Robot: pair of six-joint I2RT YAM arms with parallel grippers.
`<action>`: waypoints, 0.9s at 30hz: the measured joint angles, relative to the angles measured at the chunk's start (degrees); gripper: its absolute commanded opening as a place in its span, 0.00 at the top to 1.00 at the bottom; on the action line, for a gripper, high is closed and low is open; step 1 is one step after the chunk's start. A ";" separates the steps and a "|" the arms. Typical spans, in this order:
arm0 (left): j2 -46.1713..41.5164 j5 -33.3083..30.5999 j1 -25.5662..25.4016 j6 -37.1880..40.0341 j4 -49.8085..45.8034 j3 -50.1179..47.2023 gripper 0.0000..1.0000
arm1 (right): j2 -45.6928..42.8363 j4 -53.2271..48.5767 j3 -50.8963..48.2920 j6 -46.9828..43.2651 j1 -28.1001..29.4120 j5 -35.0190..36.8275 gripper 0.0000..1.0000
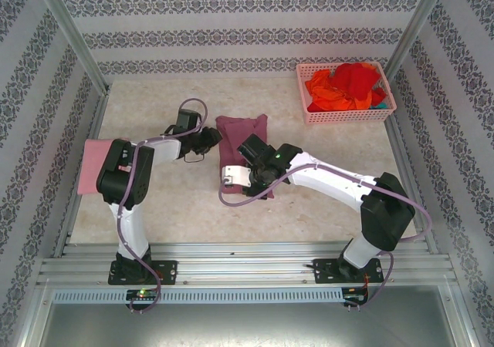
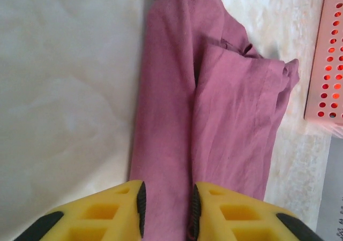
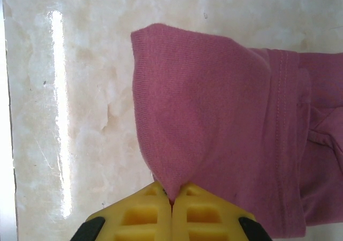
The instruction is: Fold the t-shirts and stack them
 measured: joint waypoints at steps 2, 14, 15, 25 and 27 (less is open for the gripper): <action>1.16 -0.24 0.00 -0.02 -0.24 1.03 0.74 | 0.00 -0.22 0.02 -0.22 -0.24 0.00 1.00; 3.08 -0.94 -0.07 -0.07 -1.64 2.08 0.70 | -0.02 -0.22 0.02 -0.61 -0.74 0.00 1.00; 3.26 -1.05 -0.07 -0.13 -1.68 2.05 0.70 | -0.02 -0.22 0.02 -0.61 -0.74 0.00 1.00; 3.98 -1.46 -0.37 -0.42 -1.68 2.25 0.89 | -0.04 -0.22 0.02 -0.61 -0.74 0.00 1.00; 4.17 -1.53 -0.63 -1.03 -1.62 2.27 0.98 | -0.04 -0.22 0.02 -0.61 -0.74 0.00 1.00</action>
